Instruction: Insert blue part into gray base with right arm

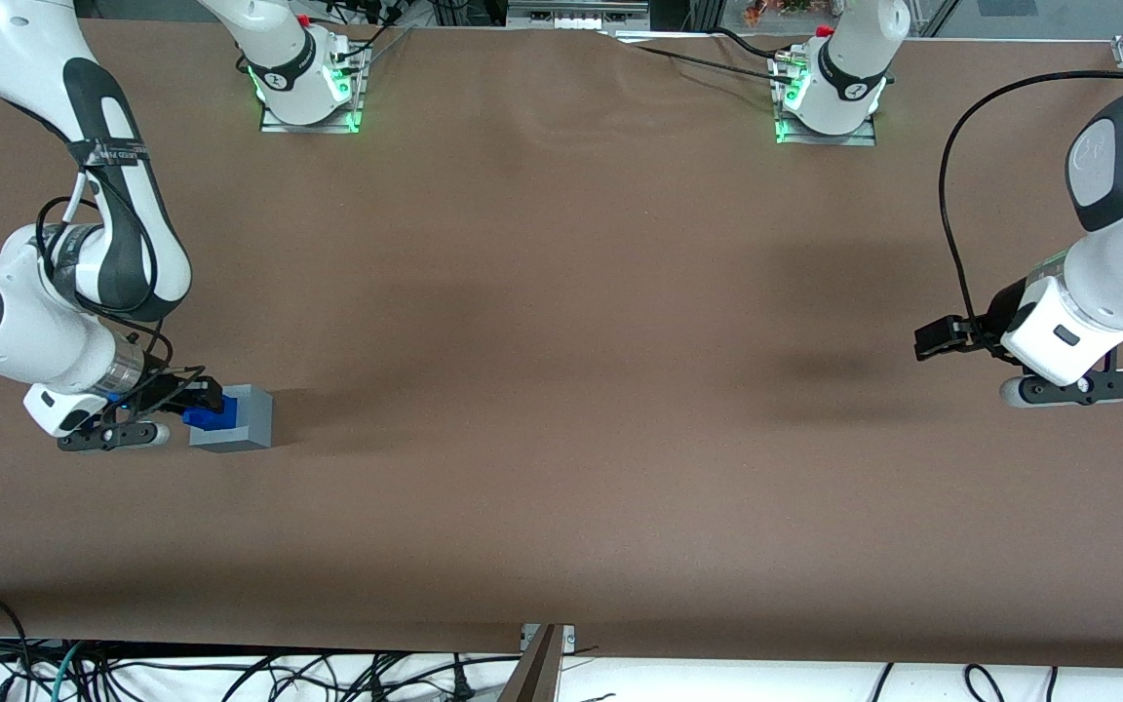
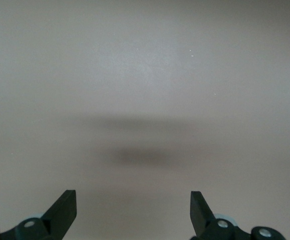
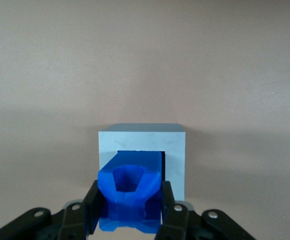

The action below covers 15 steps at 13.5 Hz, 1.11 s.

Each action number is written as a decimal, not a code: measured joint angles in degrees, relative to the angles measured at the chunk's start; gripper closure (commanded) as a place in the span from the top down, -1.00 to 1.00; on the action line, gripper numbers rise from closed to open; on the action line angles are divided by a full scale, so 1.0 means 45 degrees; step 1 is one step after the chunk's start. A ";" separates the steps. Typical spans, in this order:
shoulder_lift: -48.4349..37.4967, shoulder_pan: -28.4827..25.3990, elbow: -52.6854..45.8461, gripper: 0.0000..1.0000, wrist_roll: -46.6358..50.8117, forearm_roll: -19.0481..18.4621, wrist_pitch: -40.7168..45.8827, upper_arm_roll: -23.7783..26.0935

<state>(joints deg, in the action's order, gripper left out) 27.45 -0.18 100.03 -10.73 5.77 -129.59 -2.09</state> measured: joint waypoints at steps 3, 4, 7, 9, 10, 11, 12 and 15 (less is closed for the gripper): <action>0.0070 -0.0008 -0.0033 0.98 0.0027 0.0000 -0.0010 0.0011; 0.0083 -0.0028 -0.0142 0.98 0.0027 0.0000 0.0002 0.0016; 0.0011 -0.0126 -0.0725 0.98 0.0031 0.0000 0.0653 0.0020; -0.0377 -0.0205 -0.1134 0.98 0.0071 -0.0004 0.1570 0.0021; -0.0767 -0.0261 -0.1268 0.98 0.0114 -0.0006 0.2174 0.0022; -0.1300 -0.0312 -0.1350 0.98 0.0236 -0.0009 0.2866 0.0022; -0.1944 -0.0345 -0.1407 0.98 0.0422 -0.0026 0.3659 0.0022; -0.4169 -0.0354 -0.1372 0.98 0.0823 -0.0117 0.6059 0.0020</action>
<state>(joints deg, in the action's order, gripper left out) 8.69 -1.77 93.85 -7.03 5.24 -102.32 -2.00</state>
